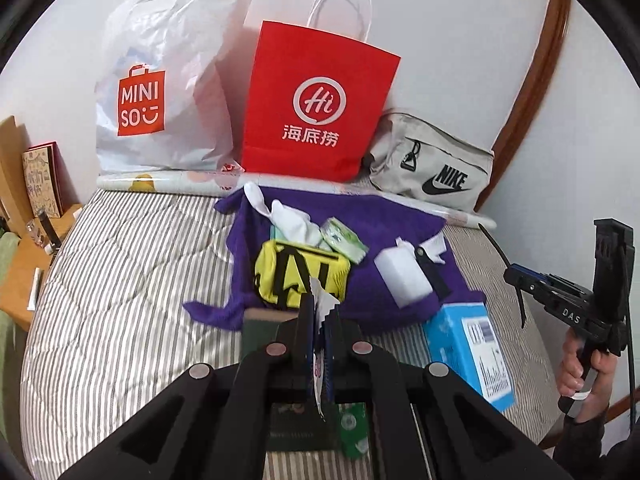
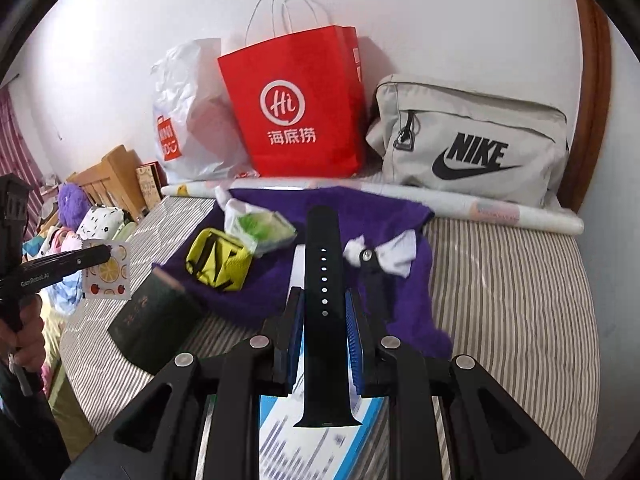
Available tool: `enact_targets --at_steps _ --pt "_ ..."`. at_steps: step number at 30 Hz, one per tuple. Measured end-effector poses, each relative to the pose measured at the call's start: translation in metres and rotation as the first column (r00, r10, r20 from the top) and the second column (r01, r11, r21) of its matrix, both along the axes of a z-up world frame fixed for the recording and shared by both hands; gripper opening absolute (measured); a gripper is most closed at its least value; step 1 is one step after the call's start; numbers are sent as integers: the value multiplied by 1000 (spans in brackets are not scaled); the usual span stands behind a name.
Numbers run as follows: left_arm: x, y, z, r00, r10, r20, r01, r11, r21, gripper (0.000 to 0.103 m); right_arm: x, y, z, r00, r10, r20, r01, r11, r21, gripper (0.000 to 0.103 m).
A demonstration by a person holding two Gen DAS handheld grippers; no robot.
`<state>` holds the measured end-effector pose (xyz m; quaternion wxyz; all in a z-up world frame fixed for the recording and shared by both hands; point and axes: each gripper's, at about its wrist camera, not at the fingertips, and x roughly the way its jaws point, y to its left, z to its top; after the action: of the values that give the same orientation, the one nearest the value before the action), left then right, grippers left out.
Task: Organize soft objects
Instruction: 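Carry the sachet and the watch strap over the purple towel with both grippers, then lower the black watch strap onto the towel and open the right gripper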
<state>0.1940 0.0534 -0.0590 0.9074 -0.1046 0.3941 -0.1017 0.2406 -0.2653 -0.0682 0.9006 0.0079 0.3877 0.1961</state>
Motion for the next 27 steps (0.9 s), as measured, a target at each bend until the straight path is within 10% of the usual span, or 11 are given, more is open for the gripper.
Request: enact_targets --at_steps 27 --pt "88 -13 -30 997 -32 -69 26 996 -84 5 108 32 -78 975 72 -211 -94 991 -96 21"
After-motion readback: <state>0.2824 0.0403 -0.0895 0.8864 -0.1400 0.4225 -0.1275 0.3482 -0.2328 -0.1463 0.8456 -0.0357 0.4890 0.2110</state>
